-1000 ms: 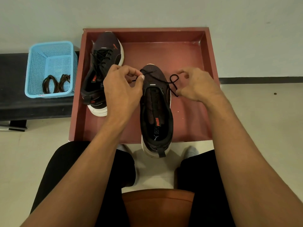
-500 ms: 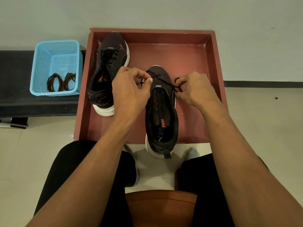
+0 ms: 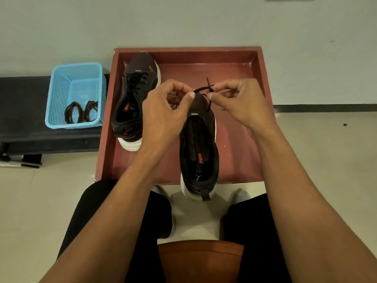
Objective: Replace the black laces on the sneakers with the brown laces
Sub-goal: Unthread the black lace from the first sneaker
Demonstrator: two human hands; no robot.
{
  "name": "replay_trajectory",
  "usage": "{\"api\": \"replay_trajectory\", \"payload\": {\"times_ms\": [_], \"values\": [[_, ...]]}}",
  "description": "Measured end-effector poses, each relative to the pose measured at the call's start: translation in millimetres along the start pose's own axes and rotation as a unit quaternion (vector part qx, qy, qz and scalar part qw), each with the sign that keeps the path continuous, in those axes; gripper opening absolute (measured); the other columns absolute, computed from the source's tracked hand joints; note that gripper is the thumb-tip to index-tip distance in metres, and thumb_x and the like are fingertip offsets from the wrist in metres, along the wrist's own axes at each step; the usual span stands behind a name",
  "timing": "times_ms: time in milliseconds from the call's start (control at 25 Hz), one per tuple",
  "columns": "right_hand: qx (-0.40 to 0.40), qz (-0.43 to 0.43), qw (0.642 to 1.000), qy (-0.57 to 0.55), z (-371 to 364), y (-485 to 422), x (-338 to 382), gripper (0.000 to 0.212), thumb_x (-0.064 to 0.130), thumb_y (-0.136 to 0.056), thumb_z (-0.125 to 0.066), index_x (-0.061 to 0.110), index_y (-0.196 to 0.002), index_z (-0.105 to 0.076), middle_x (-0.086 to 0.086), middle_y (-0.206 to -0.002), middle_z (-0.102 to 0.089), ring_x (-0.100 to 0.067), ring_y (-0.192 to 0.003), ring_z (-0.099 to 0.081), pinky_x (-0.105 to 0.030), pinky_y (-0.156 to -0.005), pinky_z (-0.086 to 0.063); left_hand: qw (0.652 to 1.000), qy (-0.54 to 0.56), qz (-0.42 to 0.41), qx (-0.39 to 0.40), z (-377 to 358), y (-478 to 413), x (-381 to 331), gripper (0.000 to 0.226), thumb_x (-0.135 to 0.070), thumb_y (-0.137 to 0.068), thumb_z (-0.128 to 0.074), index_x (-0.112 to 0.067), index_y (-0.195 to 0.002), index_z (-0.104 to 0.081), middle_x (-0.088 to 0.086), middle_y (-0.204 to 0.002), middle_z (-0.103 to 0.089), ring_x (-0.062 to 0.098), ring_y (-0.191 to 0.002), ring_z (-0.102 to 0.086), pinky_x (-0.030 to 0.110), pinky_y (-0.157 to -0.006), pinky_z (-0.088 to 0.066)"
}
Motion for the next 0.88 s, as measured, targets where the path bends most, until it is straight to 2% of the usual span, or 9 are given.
{"api": "replay_trajectory", "payload": {"times_ms": [80, 200, 320, 400, 480, 600, 760, 880], "values": [[0.036, 0.043, 0.996, -0.074, -6.6, 2.1, 13.5, 0.011, 0.017, -0.09, -0.082, 0.018, -0.101, -0.082, 0.007, -0.095, -0.08, -0.007, -0.081, -0.075, -0.026, -0.077, -0.061, 0.999, 0.046, -0.012, 0.013, 5.0, -5.0, -14.8, 0.008, -0.026, -0.095, -0.073, -0.019, -0.099, -0.074, -0.007, -0.093, -0.076, 0.014, -0.086, -0.074, 0.04, -0.083, -0.064], [0.079, 0.096, 0.974, -0.192, -8.5, 3.0, 27.6, 0.013, 0.004, -0.092, -0.078, 0.008, -0.104, -0.078, 0.004, -0.104, -0.079, -0.024, -0.091, -0.075, -0.028, -0.083, -0.058, 0.995, 0.09, -0.038, 0.028, 7.4, -10.3, -35.6, 0.01, -0.022, -0.097, -0.073, -0.013, -0.102, -0.072, 0.0, -0.096, -0.077, 0.017, -0.087, -0.076, 0.042, -0.086, -0.063], [0.089, 0.119, 0.953, -0.265, -1.9, 2.0, 31.0, 0.017, 0.0, -0.093, -0.075, -0.003, -0.11, -0.071, -0.013, -0.105, -0.078, -0.026, -0.094, -0.072, -0.038, -0.084, -0.057, 0.99, 0.128, -0.057, 0.032, 7.5, -12.8, -50.6, 0.01, -0.023, -0.096, -0.074, -0.014, -0.101, -0.072, 0.005, -0.098, -0.077, 0.023, -0.092, -0.076, 0.043, -0.09, -0.062], [0.058, 0.133, 0.946, -0.289, 4.8, 0.9, 36.3, 0.019, -0.001, -0.092, -0.076, -0.006, -0.108, -0.069, -0.021, -0.103, -0.078, -0.028, -0.091, -0.074, -0.039, -0.079, -0.059, 0.986, 0.149, -0.068, 0.029, 8.0, -17.7, -61.3, 0.01, -0.021, -0.095, -0.076, -0.013, -0.1, -0.073, 0.005, -0.096, -0.078, 0.023, -0.092, -0.076, 0.039, -0.087, -0.062], [0.014, 0.148, 0.943, -0.298, 13.1, -0.2, 44.2, 0.015, -0.003, -0.09, -0.078, -0.004, -0.103, -0.07, -0.016, -0.094, -0.079, -0.024, -0.081, -0.075, -0.035, -0.073, -0.059, 0.985, 0.149, -0.087, 0.018, 9.1, -26.2, -72.8, 0.011, -0.018, -0.094, -0.076, -0.01, -0.099, -0.074, 0.005, -0.094, -0.078, 0.018, -0.089, -0.076, 0.031, -0.083, -0.06], [-0.043, 0.158, 0.938, -0.306, 29.3, -0.6, 51.9, 0.013, -0.002, -0.088, -0.08, 0.001, -0.098, -0.072, -0.014, -0.093, -0.08, -0.023, -0.078, -0.074, -0.036, -0.075, -0.06, 0.986, 0.132, -0.097, 0.023, 3.4, -36.9, -78.0, 0.016, -0.02, -0.093, -0.078, -0.008, -0.103, -0.075, 0.002, -0.097, -0.079, 0.013, -0.092, -0.076, 0.027, -0.085, -0.058], [-0.119, 0.152, 0.933, -0.304, 60.2, -5.5, 47.3, 0.02, 0.004, -0.087, -0.083, -0.004, -0.101, -0.072, -0.027, -0.094, -0.076, -0.031, -0.08, -0.073, -0.039, -0.078, -0.06, 0.983, 0.042, -0.094, 0.153, -29.9, -44.4, -58.9, 0.036, -0.036, -0.087, -0.081, -0.022, -0.119, -0.072, -0.01, -0.114, -0.076, 0.006, -0.109, -0.071, 0.037, -0.099, -0.057], [-0.144, 0.158, 0.94, -0.264, 78.6, -16.3, 46.5, 0.021, 0.007, -0.086, -0.084, -0.004, -0.1, -0.072, -0.027, -0.092, -0.077, -0.034, -0.079, -0.074, -0.044, -0.079, -0.061, 0.975, -0.03, -0.101, 0.195, -58.8, -62.9, -47.6, 0.027, -0.036, -0.086, -0.084, -0.028, -0.111, -0.074, -0.014, -0.101, -0.077, -0.002, -0.094, -0.072, 0.034, -0.091, -0.06]]}}
Point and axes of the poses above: each hand's wrist, its own y-axis away from the middle knuckle, its own z-axis out of the back of the hand, x = y × z, the point moved 5 cm from there along -y, towards the middle knuckle
